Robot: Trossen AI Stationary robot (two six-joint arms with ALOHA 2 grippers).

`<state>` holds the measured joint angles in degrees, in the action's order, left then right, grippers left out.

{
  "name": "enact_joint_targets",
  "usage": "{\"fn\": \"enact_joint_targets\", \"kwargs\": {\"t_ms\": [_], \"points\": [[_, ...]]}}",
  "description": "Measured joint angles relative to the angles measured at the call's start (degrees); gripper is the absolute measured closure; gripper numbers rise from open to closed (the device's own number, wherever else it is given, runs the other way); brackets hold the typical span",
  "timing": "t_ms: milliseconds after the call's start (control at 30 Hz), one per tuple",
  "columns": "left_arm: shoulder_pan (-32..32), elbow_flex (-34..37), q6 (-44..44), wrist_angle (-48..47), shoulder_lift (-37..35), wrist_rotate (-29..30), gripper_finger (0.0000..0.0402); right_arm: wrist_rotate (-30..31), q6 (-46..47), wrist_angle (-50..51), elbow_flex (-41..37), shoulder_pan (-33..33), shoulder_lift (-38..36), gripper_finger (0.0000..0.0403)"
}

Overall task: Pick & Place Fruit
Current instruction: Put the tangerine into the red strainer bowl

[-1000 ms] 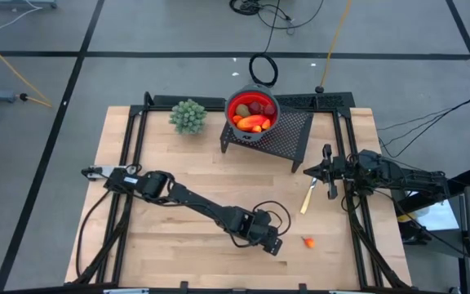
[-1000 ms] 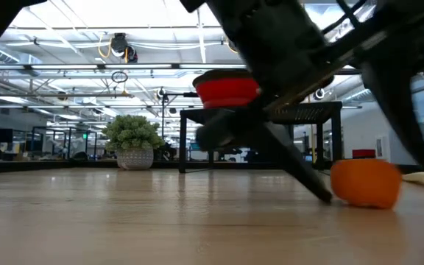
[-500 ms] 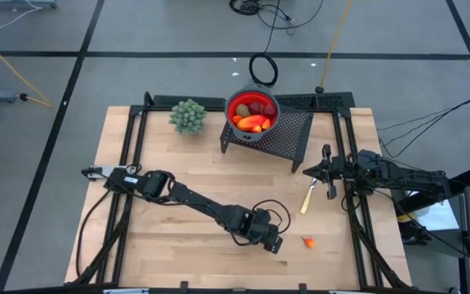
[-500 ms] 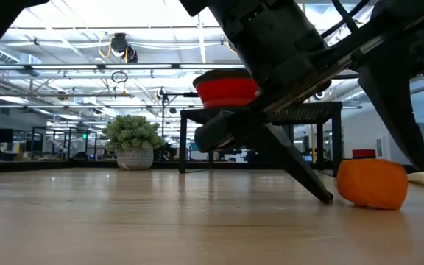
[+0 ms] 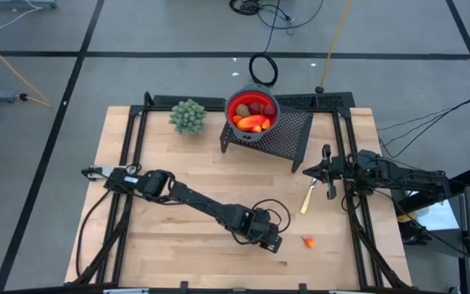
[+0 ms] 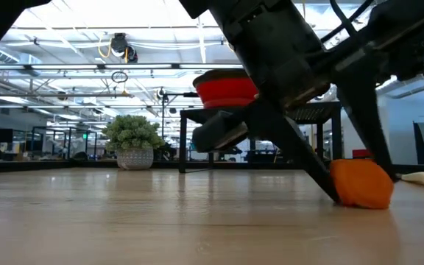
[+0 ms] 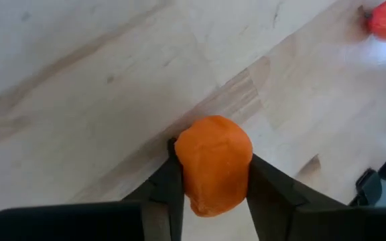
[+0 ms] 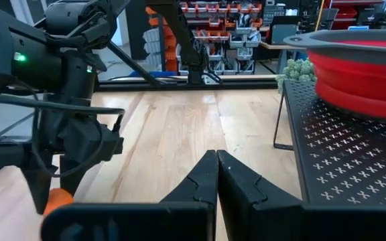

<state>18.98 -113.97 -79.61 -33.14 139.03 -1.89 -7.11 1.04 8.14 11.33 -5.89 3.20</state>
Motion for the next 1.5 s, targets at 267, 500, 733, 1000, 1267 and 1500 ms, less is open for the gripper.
{"fn": "enact_joint_targets", "kwargs": {"t_ms": [267,500,733,1000,1267,1500], "points": [[-0.74,0.02,2.33,-7.37,-6.97,-1.9,0.0291,-0.17,0.0,-0.26,0.0,-0.02,0.0,0.0403],[0.58,0.0,2.02,-28.64,-14.58,5.74,0.0292,-0.2,-0.04,-0.22,0.0,-0.02,0.0,0.0403],[0.65,0.02,-0.19,-47.24,-20.75,12.14,0.0293,-0.24,-0.17,-0.22,-0.02,-0.02,0.02,0.0403],[0.42,0.02,1.7,-57.19,-26.55,25.3,0.0293,-0.2,-0.13,-0.2,-0.02,-0.02,0.04,0.0403],[-0.13,0.02,6.66,-56.76,-32.33,45.86,0.0293,-0.19,-0.22,-0.17,-0.02,-0.02,0.04,0.0403],[0.2,0.02,12.19,-56.79,-36.09,60.83,0.0293,-0.17,-0.22,-0.17,-0.02,-0.02,0.04,0.0403]]}}
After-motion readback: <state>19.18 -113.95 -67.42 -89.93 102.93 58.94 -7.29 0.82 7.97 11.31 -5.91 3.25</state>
